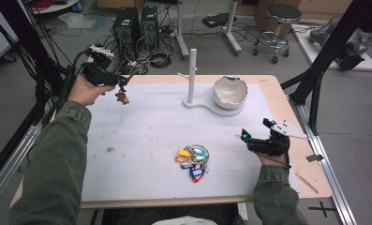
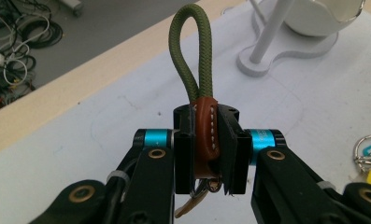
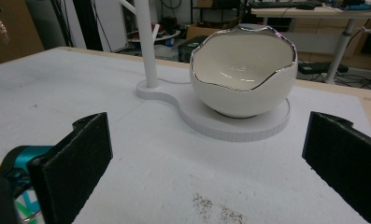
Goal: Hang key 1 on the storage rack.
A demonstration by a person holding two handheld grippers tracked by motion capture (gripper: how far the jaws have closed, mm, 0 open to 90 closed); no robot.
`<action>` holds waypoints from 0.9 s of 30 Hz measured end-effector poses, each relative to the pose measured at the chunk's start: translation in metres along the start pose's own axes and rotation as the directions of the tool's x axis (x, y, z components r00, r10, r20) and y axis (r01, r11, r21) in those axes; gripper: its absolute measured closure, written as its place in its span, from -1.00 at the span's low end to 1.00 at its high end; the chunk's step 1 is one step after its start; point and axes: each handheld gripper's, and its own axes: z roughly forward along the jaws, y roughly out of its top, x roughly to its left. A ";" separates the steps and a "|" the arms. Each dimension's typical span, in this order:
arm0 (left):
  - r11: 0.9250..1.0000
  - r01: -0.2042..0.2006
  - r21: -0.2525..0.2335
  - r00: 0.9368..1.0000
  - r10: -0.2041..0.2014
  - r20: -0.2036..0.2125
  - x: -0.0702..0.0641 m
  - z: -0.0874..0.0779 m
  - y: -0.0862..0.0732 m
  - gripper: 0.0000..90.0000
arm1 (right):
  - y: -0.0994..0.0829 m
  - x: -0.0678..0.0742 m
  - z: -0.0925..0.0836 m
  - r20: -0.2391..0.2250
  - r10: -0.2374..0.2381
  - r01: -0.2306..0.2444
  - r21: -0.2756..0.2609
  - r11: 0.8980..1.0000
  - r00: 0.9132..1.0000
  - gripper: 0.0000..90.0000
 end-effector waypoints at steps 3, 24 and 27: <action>1.000 -0.015 -0.020 1.000 0.015 0.000 -0.008 -0.002 0.010 0.72 | 0.000 0.000 0.000 0.000 0.006 -0.006 0.000 1.000 1.000 -0.98; 0.998 -0.058 -0.032 0.998 0.059 0.016 -0.035 0.019 0.047 0.72 | 0.000 0.000 -0.002 -0.003 0.011 -0.011 -0.002 1.000 1.000 -0.98; 0.998 -0.061 -0.030 0.998 0.062 0.021 -0.038 0.027 0.048 0.72 | -0.001 -0.001 -0.002 -0.002 0.008 -0.008 -0.003 1.000 1.000 -0.98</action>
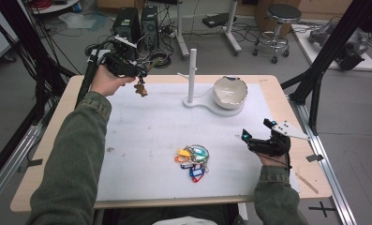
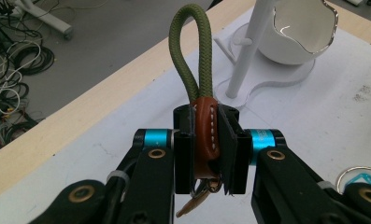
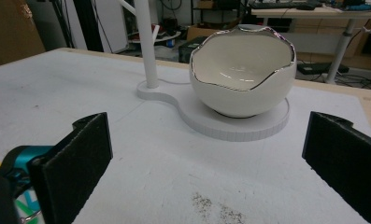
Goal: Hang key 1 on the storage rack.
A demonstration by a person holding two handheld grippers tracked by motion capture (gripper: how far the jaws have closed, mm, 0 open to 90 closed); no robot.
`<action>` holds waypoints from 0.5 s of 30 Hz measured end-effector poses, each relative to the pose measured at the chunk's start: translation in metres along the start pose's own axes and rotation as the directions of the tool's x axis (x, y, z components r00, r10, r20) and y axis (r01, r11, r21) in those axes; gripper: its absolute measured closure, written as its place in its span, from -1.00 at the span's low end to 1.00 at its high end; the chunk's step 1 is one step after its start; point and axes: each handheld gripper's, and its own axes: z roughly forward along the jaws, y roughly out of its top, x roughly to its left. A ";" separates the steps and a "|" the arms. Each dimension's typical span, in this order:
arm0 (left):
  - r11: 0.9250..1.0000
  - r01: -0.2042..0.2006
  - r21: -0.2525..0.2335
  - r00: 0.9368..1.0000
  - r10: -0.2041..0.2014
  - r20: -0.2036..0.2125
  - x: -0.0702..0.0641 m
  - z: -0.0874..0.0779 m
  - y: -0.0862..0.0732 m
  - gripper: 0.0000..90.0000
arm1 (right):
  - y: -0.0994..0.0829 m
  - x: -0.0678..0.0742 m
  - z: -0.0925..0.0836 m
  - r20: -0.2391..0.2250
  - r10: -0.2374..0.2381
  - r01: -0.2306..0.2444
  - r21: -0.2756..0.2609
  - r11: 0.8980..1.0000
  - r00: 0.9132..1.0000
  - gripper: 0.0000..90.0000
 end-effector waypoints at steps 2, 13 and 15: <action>1.000 -0.003 0.000 1.000 0.003 0.002 -0.001 0.003 0.000 0.72 | 0.000 0.000 0.000 -0.001 0.002 -0.002 0.001 1.000 1.000 -0.98; 1.000 -0.017 -0.016 1.000 0.018 0.002 -0.009 0.022 0.003 0.72 | 0.000 0.000 0.000 -0.001 0.002 -0.002 0.006 1.000 1.000 -0.98; 1.000 -0.014 -0.020 1.000 0.015 0.009 -0.010 0.026 0.004 0.72 | 0.000 0.000 0.000 -0.001 0.001 -0.001 0.006 1.000 1.000 -0.98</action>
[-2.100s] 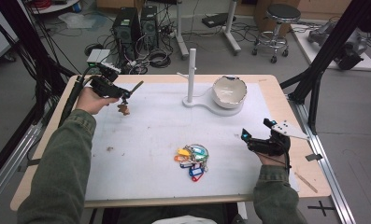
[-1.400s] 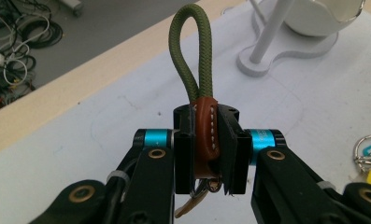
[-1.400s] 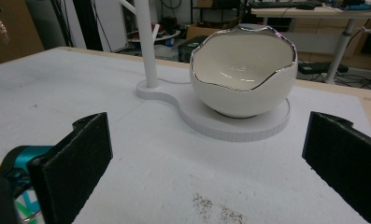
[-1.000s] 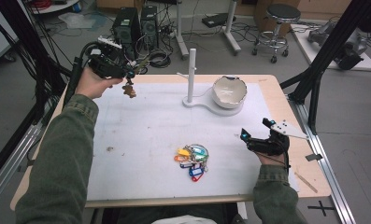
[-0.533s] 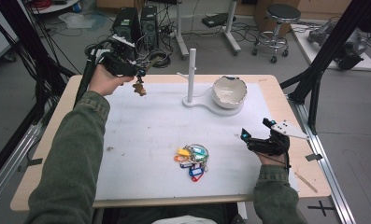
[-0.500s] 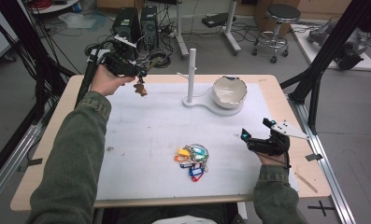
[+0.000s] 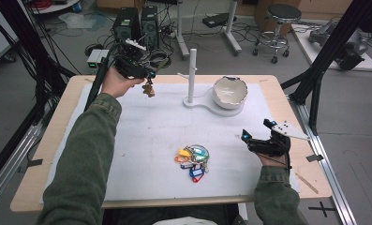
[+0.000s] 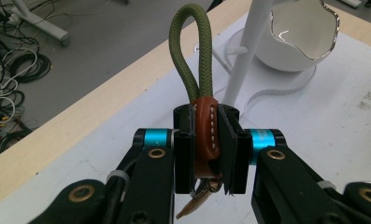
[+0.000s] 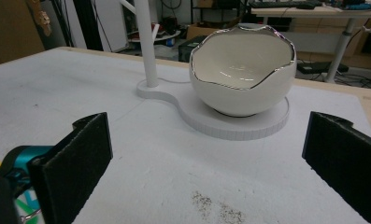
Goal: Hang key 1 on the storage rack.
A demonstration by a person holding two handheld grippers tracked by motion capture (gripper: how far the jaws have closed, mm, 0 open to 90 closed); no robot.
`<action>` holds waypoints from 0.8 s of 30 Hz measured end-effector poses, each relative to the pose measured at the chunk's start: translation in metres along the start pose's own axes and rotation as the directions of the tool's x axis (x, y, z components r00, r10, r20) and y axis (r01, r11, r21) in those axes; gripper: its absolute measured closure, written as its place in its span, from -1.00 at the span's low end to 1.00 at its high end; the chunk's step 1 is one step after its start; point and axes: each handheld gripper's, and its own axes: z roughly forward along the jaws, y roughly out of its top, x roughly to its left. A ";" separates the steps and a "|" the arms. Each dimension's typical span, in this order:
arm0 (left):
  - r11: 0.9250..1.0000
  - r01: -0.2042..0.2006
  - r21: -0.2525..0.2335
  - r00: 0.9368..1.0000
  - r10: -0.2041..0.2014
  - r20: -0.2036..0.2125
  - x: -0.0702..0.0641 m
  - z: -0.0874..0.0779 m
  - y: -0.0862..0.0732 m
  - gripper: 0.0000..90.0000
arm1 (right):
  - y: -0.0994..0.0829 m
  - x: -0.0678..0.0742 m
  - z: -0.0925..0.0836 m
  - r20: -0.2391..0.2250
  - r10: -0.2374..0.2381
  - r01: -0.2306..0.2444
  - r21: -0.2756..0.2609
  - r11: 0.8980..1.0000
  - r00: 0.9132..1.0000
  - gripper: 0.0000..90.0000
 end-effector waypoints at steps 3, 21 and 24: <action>1.000 0.003 0.004 1.000 -0.003 0.010 -0.002 0.006 0.001 0.72 | 0.000 0.000 0.000 0.001 -0.002 0.002 0.001 1.000 1.000 -0.98; 1.000 0.011 0.027 0.998 -0.012 0.057 -0.010 0.039 -0.004 0.72 | -0.002 -0.001 -0.002 0.001 -0.004 0.004 0.006 1.000 1.000 -0.98; 1.000 0.009 0.027 0.998 -0.011 0.059 -0.011 0.041 -0.005 0.72 | -0.002 -0.001 -0.002 0.002 -0.006 0.006 0.006 1.000 1.000 -0.98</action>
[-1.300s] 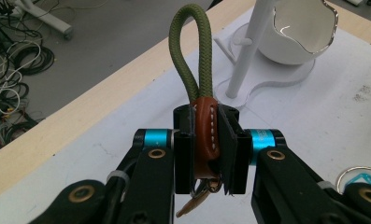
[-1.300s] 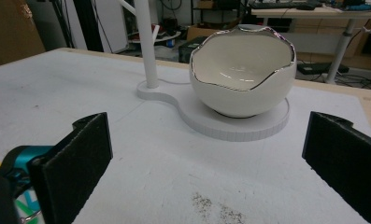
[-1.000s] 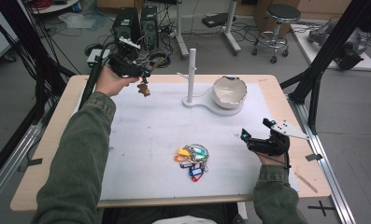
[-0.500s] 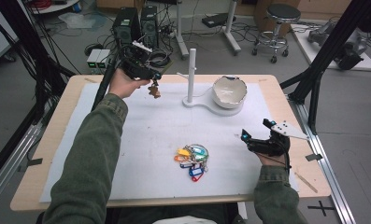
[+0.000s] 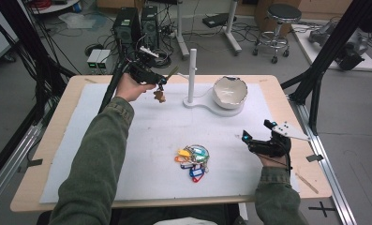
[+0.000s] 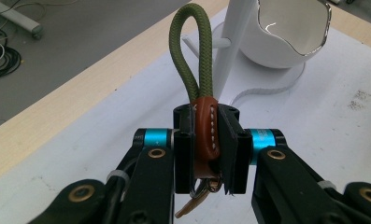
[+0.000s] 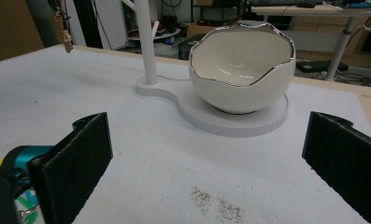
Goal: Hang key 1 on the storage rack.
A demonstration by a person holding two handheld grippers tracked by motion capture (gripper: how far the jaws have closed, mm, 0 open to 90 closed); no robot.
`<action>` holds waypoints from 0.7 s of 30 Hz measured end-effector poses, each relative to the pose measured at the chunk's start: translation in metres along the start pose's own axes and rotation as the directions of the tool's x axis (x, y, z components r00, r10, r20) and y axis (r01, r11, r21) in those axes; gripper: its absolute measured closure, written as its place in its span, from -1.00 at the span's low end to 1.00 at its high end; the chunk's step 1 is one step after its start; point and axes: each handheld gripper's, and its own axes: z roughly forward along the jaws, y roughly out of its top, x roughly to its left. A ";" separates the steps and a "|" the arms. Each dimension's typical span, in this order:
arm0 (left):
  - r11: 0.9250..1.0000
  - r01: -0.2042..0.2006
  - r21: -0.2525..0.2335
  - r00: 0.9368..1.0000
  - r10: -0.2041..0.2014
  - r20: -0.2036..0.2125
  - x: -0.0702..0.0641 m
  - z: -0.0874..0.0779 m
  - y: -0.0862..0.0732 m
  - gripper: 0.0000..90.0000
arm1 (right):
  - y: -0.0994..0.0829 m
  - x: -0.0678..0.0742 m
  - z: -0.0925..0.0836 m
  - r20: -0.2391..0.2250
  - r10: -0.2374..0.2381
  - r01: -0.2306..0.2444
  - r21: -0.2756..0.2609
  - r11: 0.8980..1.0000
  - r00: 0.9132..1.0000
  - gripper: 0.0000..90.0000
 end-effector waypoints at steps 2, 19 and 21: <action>1.000 -0.001 -0.002 1.000 0.001 -0.001 -0.001 0.002 0.000 0.72 | 0.000 0.000 0.000 0.000 0.000 0.000 0.001 1.000 1.000 -0.98; 1.000 -0.015 0.007 1.000 0.015 0.015 -0.006 0.017 -0.004 0.71 | 0.000 -0.001 0.002 -0.004 -0.008 0.008 0.003 1.000 1.000 -0.98; 1.000 -0.017 0.010 1.000 0.017 0.018 -0.007 0.019 -0.004 0.71 | 0.000 -0.001 0.002 -0.005 -0.007 0.007 0.004 1.000 1.000 -0.98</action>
